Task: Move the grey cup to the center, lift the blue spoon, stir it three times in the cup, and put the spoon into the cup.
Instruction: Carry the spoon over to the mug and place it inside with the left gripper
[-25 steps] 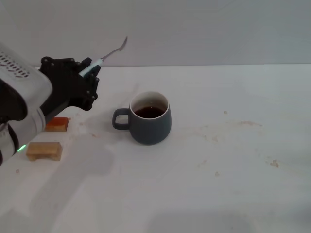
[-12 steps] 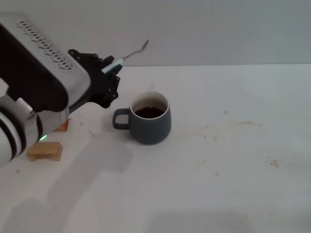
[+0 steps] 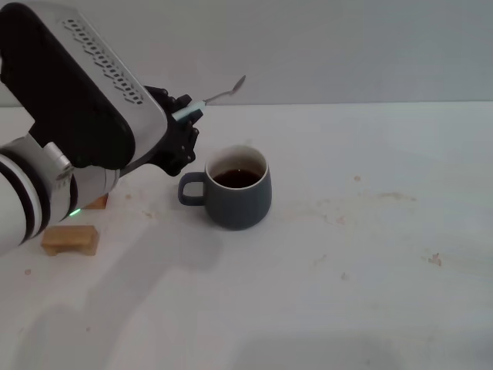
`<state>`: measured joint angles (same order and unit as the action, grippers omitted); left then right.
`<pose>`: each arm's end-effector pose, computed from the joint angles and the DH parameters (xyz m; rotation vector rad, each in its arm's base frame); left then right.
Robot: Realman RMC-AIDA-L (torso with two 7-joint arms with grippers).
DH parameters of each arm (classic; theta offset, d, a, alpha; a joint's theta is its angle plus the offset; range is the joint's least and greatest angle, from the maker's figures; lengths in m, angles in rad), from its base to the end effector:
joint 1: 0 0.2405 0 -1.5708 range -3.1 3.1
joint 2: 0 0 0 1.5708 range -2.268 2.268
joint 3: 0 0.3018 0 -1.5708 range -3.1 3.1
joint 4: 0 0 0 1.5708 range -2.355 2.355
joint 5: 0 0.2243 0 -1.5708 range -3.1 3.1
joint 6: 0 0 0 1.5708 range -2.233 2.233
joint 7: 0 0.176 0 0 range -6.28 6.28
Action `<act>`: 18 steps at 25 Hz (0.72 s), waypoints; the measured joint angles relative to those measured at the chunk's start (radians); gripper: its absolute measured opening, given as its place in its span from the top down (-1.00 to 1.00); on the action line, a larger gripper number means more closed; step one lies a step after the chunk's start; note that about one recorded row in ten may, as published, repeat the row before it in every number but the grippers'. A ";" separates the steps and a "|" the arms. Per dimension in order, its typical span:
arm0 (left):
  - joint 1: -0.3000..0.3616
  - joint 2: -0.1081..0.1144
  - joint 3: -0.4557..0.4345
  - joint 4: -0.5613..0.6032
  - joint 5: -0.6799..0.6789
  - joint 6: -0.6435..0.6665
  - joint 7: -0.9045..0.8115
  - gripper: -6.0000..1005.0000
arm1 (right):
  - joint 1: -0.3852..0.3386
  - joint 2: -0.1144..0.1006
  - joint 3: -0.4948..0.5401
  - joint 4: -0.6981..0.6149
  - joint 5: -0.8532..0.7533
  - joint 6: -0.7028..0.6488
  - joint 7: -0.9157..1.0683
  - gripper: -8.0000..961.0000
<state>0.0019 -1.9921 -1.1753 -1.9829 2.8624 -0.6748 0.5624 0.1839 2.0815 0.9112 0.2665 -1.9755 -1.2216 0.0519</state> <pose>-0.1619 0.3329 -0.0202 -2.1867 -0.0587 -0.0266 0.4598 0.2910 -0.0016 -1.1260 0.7408 0.5722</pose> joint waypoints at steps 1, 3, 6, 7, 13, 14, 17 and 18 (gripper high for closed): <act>-0.001 -0.004 -0.006 -0.008 -0.005 -0.020 0.012 0.71 | 0.000 0.000 0.000 0.000 0.000 0.000 0.000 0.99; -0.005 -0.020 -0.029 -0.021 -0.028 -0.075 0.051 0.71 | 0.000 0.000 0.000 0.000 0.000 0.000 0.002 0.99; -0.007 -0.046 -0.059 -0.023 -0.063 -0.130 0.114 0.71 | 0.000 0.000 0.000 -0.001 0.001 0.000 0.004 0.99; -0.007 -0.054 -0.064 -0.024 -0.069 -0.141 0.131 0.71 | 0.000 0.000 0.000 -0.001 0.001 0.000 0.004 0.99; -0.035 -0.064 -0.071 -0.024 -0.074 -0.208 0.161 0.71 | -0.003 0.000 0.000 -0.001 0.001 -0.001 0.005 0.99; -0.040 -0.064 -0.071 -0.023 -0.074 -0.218 0.161 0.71 | -0.004 0.000 0.000 -0.001 0.002 -0.002 0.005 0.99; -0.043 -0.064 -0.072 -0.022 -0.068 -0.232 0.163 0.71 | -0.008 0.001 0.000 -0.001 0.002 -0.002 0.005 0.99; -0.043 -0.064 -0.072 -0.022 -0.068 -0.236 0.163 0.71 | -0.008 0.001 0.000 -0.001 0.002 -0.002 0.005 0.99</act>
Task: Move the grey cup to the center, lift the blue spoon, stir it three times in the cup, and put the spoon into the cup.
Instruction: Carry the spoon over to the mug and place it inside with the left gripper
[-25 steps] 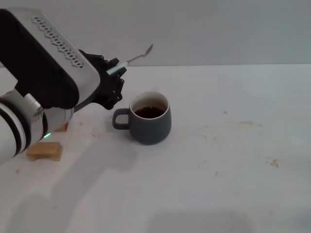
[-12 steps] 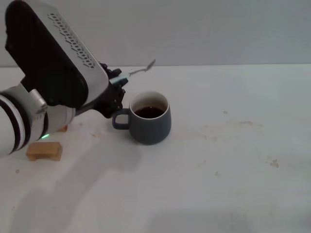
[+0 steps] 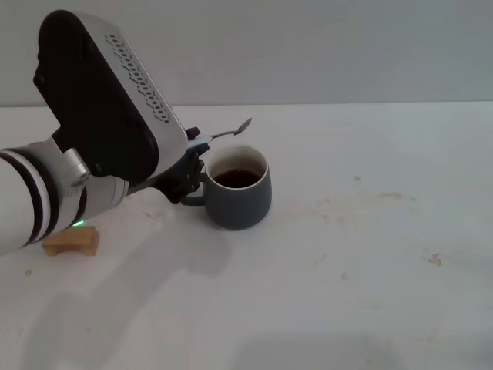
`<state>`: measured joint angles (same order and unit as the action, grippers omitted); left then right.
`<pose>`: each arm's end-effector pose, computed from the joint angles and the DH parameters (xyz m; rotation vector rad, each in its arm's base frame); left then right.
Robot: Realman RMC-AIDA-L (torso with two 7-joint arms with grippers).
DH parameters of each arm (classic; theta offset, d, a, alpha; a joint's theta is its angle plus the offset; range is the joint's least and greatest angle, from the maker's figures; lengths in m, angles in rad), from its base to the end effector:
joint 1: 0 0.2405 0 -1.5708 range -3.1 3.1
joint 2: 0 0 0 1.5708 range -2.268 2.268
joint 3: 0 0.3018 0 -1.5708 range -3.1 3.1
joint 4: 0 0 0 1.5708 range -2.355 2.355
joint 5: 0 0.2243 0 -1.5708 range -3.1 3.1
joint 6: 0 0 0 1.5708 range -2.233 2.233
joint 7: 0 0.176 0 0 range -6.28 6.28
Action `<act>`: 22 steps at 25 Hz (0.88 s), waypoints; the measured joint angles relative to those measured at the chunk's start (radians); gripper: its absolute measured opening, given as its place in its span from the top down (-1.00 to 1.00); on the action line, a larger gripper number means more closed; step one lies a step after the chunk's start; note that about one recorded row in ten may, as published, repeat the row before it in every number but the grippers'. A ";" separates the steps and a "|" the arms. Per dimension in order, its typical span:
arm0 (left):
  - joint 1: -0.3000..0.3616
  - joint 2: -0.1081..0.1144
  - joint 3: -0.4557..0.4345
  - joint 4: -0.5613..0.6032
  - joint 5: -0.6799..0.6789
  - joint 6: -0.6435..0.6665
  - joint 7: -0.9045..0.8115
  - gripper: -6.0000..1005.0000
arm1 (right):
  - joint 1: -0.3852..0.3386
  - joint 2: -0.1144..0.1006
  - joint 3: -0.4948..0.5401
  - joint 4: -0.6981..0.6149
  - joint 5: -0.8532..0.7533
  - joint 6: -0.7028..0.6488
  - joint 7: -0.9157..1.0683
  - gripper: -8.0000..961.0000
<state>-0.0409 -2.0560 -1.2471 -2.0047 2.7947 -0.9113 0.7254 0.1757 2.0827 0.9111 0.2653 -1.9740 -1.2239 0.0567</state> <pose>-0.1613 0.3297 -0.0304 -2.2994 -0.0291 0.1125 0.4620 0.2869 -0.0017 -1.1190 0.7475 0.5698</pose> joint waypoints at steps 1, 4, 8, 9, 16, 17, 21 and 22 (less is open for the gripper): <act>-0.001 0.000 0.000 0.000 0.001 -0.009 0.001 0.71 | -0.001 0.000 0.000 0.000 0.000 0.000 0.000 0.99; -0.007 0.001 -0.006 0.003 0.010 -0.046 0.004 0.71 | -0.003 0.002 0.000 0.000 0.000 0.000 0.000 0.99; -0.012 0.000 -0.010 0.010 0.011 -0.066 0.006 0.71 | -0.002 0.002 0.000 0.000 0.000 0.000 0.000 0.99; -0.014 0.000 -0.011 0.015 0.011 -0.070 0.009 0.71 | -0.002 0.002 0.000 0.000 0.000 0.000 0.001 0.99; -0.043 -0.001 -0.014 0.068 0.011 -0.080 0.016 0.71 | 0.001 0.002 0.000 0.002 0.000 0.000 0.002 0.99; -0.049 -0.001 -0.014 0.074 0.011 -0.081 0.016 0.71 | 0.001 0.002 0.000 0.002 0.000 0.000 0.002 0.99; -0.083 -0.001 -0.017 0.106 0.011 -0.092 0.017 0.71 | 0.000 0.002 0.000 0.005 0.000 -0.002 0.002 0.99; -0.093 -0.001 -0.019 0.115 0.011 -0.099 0.017 0.71 | 0.000 0.001 0.000 0.005 0.000 -0.003 0.002 0.99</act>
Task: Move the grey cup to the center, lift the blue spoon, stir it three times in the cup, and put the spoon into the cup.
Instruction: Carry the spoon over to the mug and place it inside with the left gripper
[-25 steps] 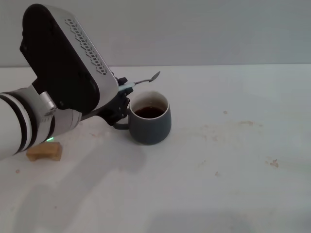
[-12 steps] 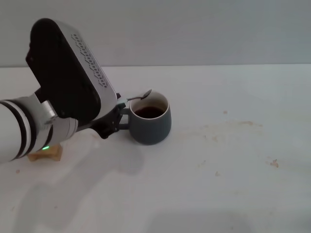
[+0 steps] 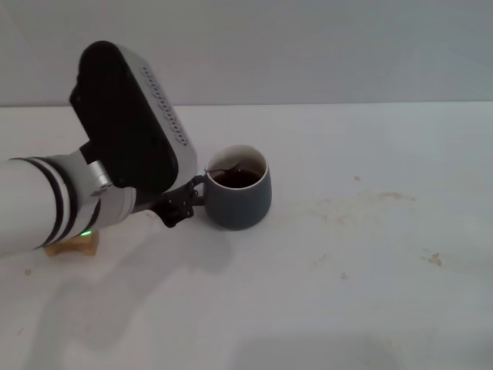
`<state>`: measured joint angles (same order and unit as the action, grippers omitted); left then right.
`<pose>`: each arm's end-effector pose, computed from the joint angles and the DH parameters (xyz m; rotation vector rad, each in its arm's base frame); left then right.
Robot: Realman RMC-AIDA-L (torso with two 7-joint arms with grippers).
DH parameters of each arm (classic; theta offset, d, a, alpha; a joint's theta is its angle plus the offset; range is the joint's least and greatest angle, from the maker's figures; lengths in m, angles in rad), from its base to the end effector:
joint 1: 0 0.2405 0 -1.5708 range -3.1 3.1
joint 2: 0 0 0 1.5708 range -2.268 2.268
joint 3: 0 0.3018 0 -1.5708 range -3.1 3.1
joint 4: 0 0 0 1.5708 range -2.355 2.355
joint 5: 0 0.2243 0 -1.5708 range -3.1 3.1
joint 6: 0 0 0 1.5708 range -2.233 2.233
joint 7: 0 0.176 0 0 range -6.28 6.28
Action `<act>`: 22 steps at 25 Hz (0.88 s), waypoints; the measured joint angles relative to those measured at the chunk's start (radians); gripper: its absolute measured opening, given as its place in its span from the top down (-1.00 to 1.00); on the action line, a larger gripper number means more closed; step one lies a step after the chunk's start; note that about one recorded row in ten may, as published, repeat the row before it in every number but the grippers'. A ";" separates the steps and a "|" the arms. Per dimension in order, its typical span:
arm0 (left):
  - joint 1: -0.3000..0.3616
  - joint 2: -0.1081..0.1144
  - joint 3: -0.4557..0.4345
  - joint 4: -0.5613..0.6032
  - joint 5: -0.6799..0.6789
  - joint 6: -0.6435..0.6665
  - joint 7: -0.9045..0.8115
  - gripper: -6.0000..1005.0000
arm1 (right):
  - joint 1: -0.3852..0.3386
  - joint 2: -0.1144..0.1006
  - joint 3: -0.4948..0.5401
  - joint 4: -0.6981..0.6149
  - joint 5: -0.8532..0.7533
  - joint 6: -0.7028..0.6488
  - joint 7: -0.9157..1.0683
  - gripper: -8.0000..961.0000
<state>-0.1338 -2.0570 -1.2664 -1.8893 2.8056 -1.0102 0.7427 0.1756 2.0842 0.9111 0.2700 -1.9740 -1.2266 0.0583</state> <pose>-0.1825 0.3427 -0.0496 -2.3806 -0.0410 0.2707 0.4603 0.2875 -0.0024 -1.1170 0.7480 0.5784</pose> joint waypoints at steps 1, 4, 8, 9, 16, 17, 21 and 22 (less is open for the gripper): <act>-0.011 0.000 -0.003 0.012 0.000 -0.007 0.000 0.71 | -0.001 0.000 0.000 0.000 0.000 -0.001 0.000 0.99; -0.039 0.000 -0.005 0.039 0.000 -0.014 0.001 0.71 | -0.002 0.000 0.000 -0.001 0.000 -0.001 0.000 0.99; -0.078 0.000 -0.006 0.074 0.000 -0.016 0.001 0.71 | -0.001 -0.001 0.006 -0.002 0.000 -0.001 0.000 0.99; -0.090 0.000 -0.007 0.086 0.000 -0.017 0.001 0.71 | -0.001 -0.001 0.007 -0.002 0.000 -0.002 0.000 0.99; -0.151 0.000 -0.018 0.143 0.000 -0.024 0.001 0.71 | 0.004 -0.001 0.008 0.000 0.000 0.003 0.000 0.99; -0.165 0.000 -0.023 0.156 0.000 -0.025 0.001 0.71 | 0.004 -0.001 0.008 0.000 0.000 0.004 0.000 0.99; -0.183 0.000 -0.028 0.170 -0.002 -0.026 0.021 0.71 | 0.007 -0.001 0.008 -0.002 0.000 0.005 0.000 0.99; -0.183 0.000 -0.028 0.170 -0.002 -0.026 0.021 0.71 | 0.008 -0.001 0.008 -0.002 0.000 0.006 0.000 0.99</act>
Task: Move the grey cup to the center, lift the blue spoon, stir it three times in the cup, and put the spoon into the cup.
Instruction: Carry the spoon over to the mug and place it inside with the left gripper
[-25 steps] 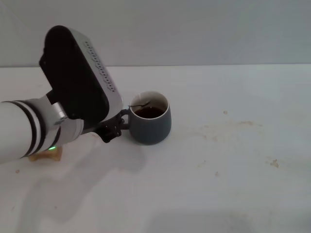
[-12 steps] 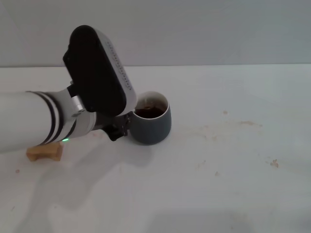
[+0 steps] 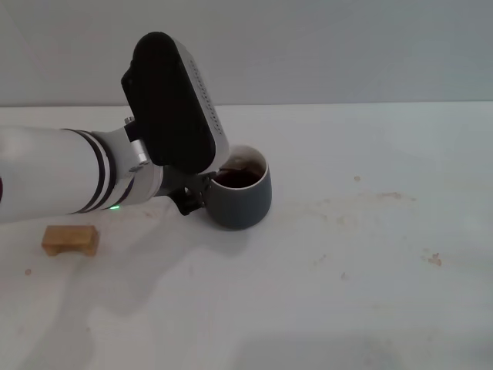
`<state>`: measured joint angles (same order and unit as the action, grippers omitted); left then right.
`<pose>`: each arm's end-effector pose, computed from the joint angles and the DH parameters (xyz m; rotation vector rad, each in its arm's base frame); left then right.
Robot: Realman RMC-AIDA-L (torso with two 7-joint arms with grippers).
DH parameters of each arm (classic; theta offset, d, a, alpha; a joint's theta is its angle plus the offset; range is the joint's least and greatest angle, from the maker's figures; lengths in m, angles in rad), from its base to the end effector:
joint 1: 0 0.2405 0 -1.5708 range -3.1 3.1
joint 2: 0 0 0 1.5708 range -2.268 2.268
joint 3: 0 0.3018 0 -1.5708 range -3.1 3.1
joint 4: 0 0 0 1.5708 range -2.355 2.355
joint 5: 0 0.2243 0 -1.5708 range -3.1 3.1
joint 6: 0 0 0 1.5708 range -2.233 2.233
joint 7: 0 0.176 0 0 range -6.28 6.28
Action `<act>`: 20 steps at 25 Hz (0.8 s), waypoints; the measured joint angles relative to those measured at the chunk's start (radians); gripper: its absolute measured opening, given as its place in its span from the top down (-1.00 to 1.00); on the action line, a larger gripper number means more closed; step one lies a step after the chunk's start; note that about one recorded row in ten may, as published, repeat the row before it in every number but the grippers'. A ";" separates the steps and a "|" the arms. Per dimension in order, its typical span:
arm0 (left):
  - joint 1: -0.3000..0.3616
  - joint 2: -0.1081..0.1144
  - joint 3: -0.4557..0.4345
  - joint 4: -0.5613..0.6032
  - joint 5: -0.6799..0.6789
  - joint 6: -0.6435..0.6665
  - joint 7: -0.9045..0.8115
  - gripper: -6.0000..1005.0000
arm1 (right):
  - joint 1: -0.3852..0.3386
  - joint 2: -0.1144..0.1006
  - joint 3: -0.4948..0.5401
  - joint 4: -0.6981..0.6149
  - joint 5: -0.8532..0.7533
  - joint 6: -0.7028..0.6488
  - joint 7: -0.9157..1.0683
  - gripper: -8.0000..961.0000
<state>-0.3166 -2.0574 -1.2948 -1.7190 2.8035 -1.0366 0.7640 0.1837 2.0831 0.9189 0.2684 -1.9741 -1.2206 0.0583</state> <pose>-0.1766 0.3792 -0.0676 -2.4260 0.0351 0.3645 0.4601 0.2909 -0.0012 -1.1146 0.7485 0.5793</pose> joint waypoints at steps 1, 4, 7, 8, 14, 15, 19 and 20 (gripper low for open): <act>-0.003 -0.001 0.001 0.001 -0.002 0.000 0.009 0.71 | 0.000 0.000 0.000 0.000 0.000 0.000 0.000 0.99; -0.010 -0.001 0.007 0.001 -0.004 -0.005 0.015 0.71 | 0.002 0.000 0.000 0.000 0.000 0.001 0.000 0.99; -0.011 -0.001 0.007 0.004 -0.004 -0.008 0.015 0.71 | 0.008 0.000 0.000 -0.001 0.000 0.001 0.000 0.99; -0.011 -0.001 0.007 0.005 -0.004 -0.009 0.015 0.71 | 0.010 0.000 0.000 -0.002 0.000 0.001 0.000 0.99; -0.006 -0.001 0.020 0.003 -0.005 -0.021 0.017 0.71 | 0.023 -0.001 0.000 -0.003 0.000 0.005 0.000 0.99; -0.006 -0.001 0.022 0.003 -0.006 -0.025 0.017 0.71 | 0.025 -0.001 0.000 -0.003 0.000 0.007 0.000 0.99; -0.002 -0.001 0.030 -0.002 -0.006 -0.036 0.018 0.71 | 0.031 -0.001 0.000 -0.003 0.000 0.009 0.000 0.99; -0.002 -0.001 0.031 -0.003 -0.006 -0.039 0.018 0.71 | 0.033 -0.002 0.000 -0.003 0.000 0.009 0.000 0.99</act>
<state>-0.3185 -2.0586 -1.2638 -1.7219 2.7977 -1.0758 0.7821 0.2169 2.0815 0.9189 0.2653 -1.9741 -1.2117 0.0583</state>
